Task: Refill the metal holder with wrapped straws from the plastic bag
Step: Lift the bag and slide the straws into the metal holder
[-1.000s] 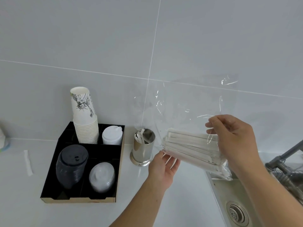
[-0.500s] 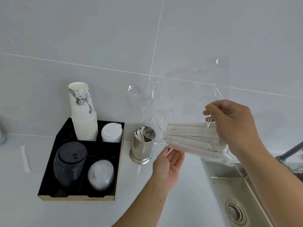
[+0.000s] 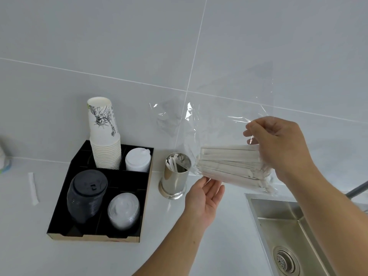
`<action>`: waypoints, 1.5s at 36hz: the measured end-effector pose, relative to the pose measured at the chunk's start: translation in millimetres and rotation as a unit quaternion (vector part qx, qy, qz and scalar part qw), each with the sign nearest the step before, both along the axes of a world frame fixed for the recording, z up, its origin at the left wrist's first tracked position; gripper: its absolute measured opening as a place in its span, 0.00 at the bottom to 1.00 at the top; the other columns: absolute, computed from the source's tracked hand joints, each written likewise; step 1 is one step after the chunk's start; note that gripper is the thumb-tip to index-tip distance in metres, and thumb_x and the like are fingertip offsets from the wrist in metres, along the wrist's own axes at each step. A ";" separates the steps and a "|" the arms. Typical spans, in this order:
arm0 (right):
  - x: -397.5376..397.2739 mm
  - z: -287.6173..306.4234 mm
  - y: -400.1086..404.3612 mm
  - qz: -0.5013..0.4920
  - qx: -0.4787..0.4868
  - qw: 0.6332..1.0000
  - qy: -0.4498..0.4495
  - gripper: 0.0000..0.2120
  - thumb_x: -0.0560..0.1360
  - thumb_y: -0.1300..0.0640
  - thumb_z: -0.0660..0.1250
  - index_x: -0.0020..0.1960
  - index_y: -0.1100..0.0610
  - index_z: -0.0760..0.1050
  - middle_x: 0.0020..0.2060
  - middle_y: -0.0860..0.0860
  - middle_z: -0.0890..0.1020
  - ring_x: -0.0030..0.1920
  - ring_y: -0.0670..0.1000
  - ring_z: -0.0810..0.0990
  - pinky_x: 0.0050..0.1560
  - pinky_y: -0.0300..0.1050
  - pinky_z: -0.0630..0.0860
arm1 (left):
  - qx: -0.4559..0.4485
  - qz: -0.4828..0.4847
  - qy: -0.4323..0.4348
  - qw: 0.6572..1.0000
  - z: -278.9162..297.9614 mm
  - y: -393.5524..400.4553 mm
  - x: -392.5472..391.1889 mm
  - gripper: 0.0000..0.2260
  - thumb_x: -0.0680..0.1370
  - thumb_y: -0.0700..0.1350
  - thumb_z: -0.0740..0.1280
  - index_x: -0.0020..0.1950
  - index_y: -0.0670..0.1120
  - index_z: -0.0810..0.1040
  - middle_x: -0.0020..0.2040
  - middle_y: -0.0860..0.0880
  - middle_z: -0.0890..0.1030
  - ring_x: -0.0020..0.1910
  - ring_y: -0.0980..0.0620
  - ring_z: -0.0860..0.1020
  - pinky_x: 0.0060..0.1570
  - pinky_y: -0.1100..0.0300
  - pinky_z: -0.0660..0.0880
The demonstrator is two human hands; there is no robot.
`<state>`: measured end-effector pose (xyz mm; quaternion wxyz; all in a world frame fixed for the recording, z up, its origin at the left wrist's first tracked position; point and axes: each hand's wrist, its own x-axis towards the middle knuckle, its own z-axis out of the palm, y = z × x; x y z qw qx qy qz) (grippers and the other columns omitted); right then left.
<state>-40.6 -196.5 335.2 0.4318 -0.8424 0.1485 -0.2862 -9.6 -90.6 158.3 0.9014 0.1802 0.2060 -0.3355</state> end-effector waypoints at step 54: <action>49.7 17.7 0.1 -0.025 -0.169 0.985 0.030 0.12 0.76 0.54 0.64 0.42 0.61 0.81 0.41 0.62 0.84 0.28 0.50 0.72 0.28 0.39 0.68 | -0.030 0.029 0.003 0.999 11.9 -4.1 14.4 0.09 0.79 0.39 0.65 0.53 0.36 0.82 0.48 0.40 0.86 0.45 0.46 0.86 0.38 0.56 0.82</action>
